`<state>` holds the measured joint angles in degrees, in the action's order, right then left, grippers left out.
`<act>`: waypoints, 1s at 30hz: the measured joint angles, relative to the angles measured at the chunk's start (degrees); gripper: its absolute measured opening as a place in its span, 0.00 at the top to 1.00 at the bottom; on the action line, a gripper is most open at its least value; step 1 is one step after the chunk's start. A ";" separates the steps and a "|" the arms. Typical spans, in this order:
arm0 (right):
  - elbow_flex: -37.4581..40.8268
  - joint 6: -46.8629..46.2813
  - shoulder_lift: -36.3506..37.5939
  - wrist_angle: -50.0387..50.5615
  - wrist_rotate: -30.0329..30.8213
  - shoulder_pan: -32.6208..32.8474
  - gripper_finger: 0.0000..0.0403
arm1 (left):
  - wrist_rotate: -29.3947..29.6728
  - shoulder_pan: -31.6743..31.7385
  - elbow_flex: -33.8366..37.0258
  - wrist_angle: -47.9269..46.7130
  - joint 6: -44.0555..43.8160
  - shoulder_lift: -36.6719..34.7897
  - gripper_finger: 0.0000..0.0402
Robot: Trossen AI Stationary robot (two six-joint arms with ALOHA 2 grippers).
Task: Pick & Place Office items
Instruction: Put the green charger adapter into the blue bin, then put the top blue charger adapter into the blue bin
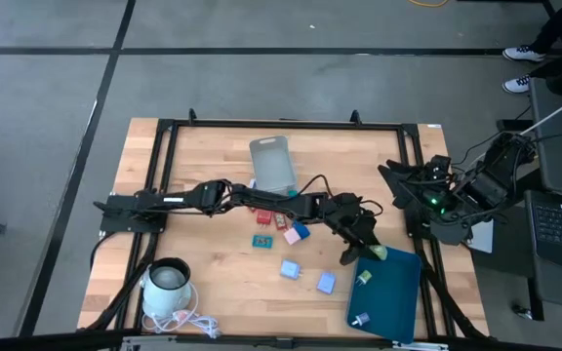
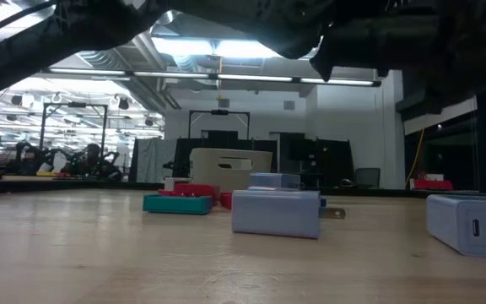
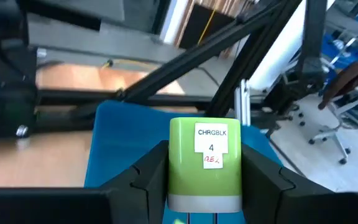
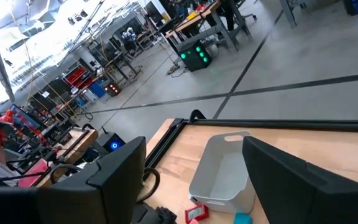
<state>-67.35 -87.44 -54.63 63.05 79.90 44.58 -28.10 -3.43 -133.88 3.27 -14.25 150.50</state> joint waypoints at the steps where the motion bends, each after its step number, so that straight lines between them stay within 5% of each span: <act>1: 0.00 0.00 0.00 -0.02 0.02 0.00 0.32 | 0.70 -0.10 0.00 0.80 0.87 0.11 0.64; 12: -0.02 -0.14 0.00 -1.27 -1.34 0.00 0.32 | 2.78 -1.13 0.02 9.87 1.72 4.03 0.62; 17: -0.02 -0.13 0.00 -1.33 -1.44 0.00 0.32 | 3.09 -1.58 0.02 13.27 1.51 4.24 0.37; 20: -0.02 -0.13 0.00 -1.33 -1.45 0.00 0.32 | 3.34 -1.50 0.02 13.18 1.34 4.24 0.30; 27: -0.02 -0.10 -0.02 -1.45 -1.47 0.00 0.32 | 0.04 -1.19 0.04 10.80 -0.06 3.12 0.34; 30: -0.02 0.30 -0.02 -2.10 -2.22 0.00 0.32 | -1.45 -0.18 -0.96 -2.59 5.57 -1.26 0.40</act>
<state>-67.37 -87.14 -54.65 60.95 77.68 44.58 -29.55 -3.61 -134.84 0.68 -8.68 149.24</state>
